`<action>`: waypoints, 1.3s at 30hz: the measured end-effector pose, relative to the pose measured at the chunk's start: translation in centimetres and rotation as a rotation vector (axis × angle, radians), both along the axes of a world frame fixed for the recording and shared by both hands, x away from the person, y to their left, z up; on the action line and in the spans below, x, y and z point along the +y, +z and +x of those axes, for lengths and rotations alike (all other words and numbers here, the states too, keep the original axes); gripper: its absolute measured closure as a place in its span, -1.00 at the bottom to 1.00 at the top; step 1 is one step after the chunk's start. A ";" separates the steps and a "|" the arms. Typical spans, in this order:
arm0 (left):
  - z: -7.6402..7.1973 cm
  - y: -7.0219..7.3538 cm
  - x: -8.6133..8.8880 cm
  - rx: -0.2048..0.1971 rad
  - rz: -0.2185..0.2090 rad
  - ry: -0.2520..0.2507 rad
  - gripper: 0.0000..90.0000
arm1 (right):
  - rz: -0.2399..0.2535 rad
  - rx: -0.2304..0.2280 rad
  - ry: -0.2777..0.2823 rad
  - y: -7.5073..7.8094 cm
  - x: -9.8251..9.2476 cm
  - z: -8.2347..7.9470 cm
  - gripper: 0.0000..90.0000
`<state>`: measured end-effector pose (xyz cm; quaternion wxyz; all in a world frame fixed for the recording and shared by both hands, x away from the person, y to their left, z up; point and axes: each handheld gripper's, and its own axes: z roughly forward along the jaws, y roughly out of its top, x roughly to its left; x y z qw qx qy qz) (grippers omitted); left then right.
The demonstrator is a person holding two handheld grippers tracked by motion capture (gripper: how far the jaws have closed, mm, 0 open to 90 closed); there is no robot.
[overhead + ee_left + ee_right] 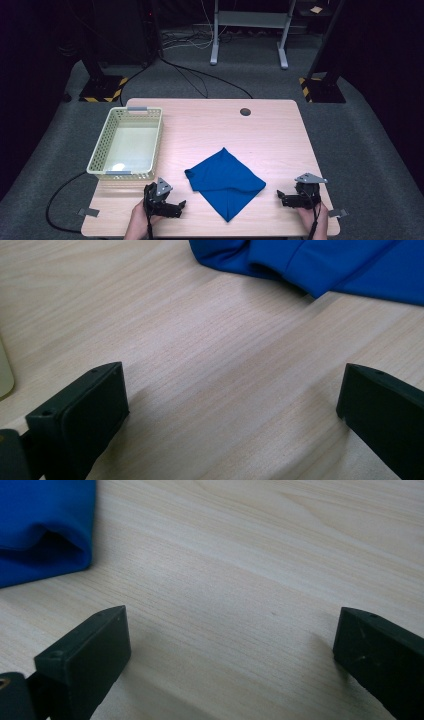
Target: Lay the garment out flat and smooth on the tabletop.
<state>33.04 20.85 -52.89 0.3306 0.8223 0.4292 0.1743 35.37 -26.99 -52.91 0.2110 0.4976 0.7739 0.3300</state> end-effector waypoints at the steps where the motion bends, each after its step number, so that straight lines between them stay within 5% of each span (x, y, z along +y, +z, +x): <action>1: 0.0 0.0 0.0 0.000 0.000 0.000 -1.00 | 0.000 0.000 0.000 0.0 0.0 0.0 -0.97; 11: 0.0 0.8 -0.5 -0.072 -0.023 -0.003 -1.00 | 0.005 0.009 0.007 0.1 0.0 0.1 -1.00; 12: 0.1 0.9 -0.7 -0.070 -0.024 -0.011 -1.00 | 0.063 0.011 0.004 0.2 -0.1 0.2 -1.00; 13: 0.3 0.9 -0.8 -0.068 -0.025 -0.013 -1.00 | 0.063 0.011 0.004 0.2 -0.1 0.2 -1.00; 14: 0.4 0.9 -1.1 -0.068 -0.025 -0.012 -1.00 | 0.140 -0.011 0.018 0.6 0.1 0.1 -0.99; 17: 0.7 0.8 -1.8 -0.062 -0.029 -0.014 -1.00 | 0.142 -0.027 0.029 1.1 0.9 0.2 -0.98; 22: 1.3 0.7 -3.2 -0.040 -0.039 -0.011 -1.00 | 0.092 -0.052 0.174 3.3 6.7 1.2 -0.97; 23: 1.4 0.7 -3.4 -0.036 -0.051 -0.011 -1.00 | 0.092 -0.052 0.174 3.3 6.7 1.2 -0.97; 24: 1.5 0.6 -3.6 -0.033 -0.047 -0.013 -0.99 | 0.070 -0.050 0.232 3.7 9.1 1.6 -0.96; 27: 2.0 0.3 -4.4 -0.029 -0.001 -0.052 -0.95 | 0.052 -0.040 0.282 3.7 11.4 2.3 -0.97; 30: 2.5 -0.1 -4.5 -0.017 -0.042 -0.057 -0.97 | 0.016 0.011 0.336 2.7 14.3 3.8 -0.97; 32: 2.6 -0.1 -4.6 -0.017 -0.050 -0.048 -0.96 | -0.052 0.031 0.354 1.9 16.2 4.5 -0.97; 39: 2.5 -0.1 -5.0 -0.023 -0.020 -0.067 -0.98 | -0.084 0.058 0.337 1.1 16.6 4.6 -0.99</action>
